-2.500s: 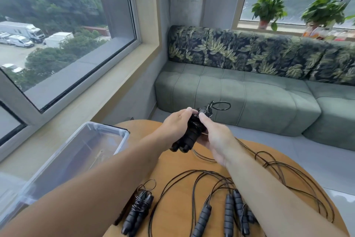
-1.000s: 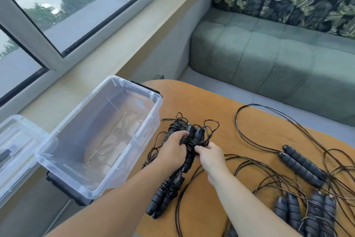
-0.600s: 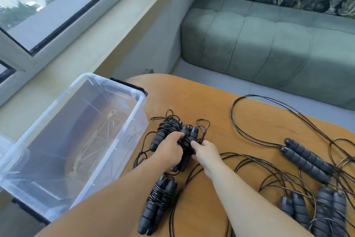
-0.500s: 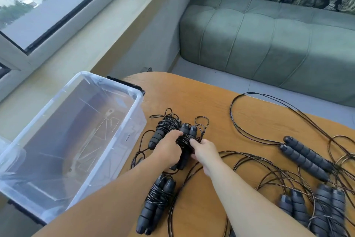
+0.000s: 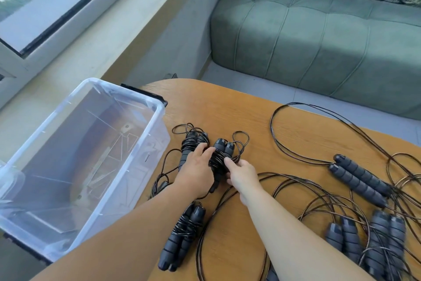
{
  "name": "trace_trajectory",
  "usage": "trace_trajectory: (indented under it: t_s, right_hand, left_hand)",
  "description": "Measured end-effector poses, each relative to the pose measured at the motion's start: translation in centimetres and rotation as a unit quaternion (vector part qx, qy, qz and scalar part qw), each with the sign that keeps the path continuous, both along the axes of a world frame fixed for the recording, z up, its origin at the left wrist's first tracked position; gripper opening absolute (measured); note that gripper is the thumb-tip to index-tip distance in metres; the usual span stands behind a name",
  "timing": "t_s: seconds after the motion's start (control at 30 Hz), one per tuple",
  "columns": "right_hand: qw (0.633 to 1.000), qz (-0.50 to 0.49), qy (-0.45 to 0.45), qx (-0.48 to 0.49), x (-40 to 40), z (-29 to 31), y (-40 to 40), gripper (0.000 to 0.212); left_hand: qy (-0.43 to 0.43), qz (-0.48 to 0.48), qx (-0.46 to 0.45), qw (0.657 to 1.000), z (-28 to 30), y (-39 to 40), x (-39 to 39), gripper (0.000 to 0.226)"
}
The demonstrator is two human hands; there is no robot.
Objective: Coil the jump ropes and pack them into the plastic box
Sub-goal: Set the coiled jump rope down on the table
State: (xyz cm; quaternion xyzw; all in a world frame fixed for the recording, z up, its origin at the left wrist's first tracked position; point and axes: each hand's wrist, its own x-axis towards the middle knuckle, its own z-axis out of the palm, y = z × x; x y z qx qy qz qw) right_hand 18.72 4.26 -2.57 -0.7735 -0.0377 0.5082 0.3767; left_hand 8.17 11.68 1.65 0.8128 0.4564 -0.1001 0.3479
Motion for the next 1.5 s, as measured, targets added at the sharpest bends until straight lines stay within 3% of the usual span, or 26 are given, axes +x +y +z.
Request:
trace_trajectory:
  t_s: [0.07,0.13,0.43,0.7,0.83,1.17,1.3,1.37,1.5]
  right_hand:
    - [1.000,0.003,-0.004,0.009,0.2,-0.4,-0.1,0.100]
    - [1.000,0.008,-0.003,0.010,0.5,-1.3,-0.3,0.099]
    - [0.999,0.031,0.023,0.007,0.0,0.8,0.2,0.060]
    - [0.995,0.008,0.095,0.022,-0.4,1.9,0.3,0.028]
    - [0.994,0.000,0.108,0.013,-0.4,1.9,0.3,0.032]
    - [0.999,0.021,0.044,-0.006,0.0,2.0,0.2,0.038]
    - [1.000,0.008,0.019,-0.010,0.2,3.3,-0.3,0.041]
    - [1.000,0.007,-0.001,-0.001,0.5,4.2,-0.9,0.036]
    - [0.999,-0.032,-0.001,0.023,1.2,6.3,-3.6,0.021]
  left_hand:
    - [0.007,0.003,0.020,1.000,0.1,0.1,-0.1,0.057]
    - [0.015,-0.009,0.033,0.999,0.2,0.0,-0.3,0.057]
    - [0.069,-0.095,0.087,0.989,0.3,0.3,-1.3,0.079]
    - [0.123,-0.121,0.172,0.970,0.3,0.4,-2.9,0.076]
    - [0.117,-0.112,0.167,0.973,0.3,0.6,-3.1,0.069]
    - [0.075,-0.071,0.174,0.979,1.0,0.3,-1.7,0.052]
    - [0.040,-0.048,0.165,0.984,1.9,-0.3,-0.7,0.031]
    - [0.028,-0.026,0.149,0.988,2.5,-1.1,-0.1,0.018]
    - [0.026,-0.029,0.119,0.992,3.7,-3.9,2.3,0.020]
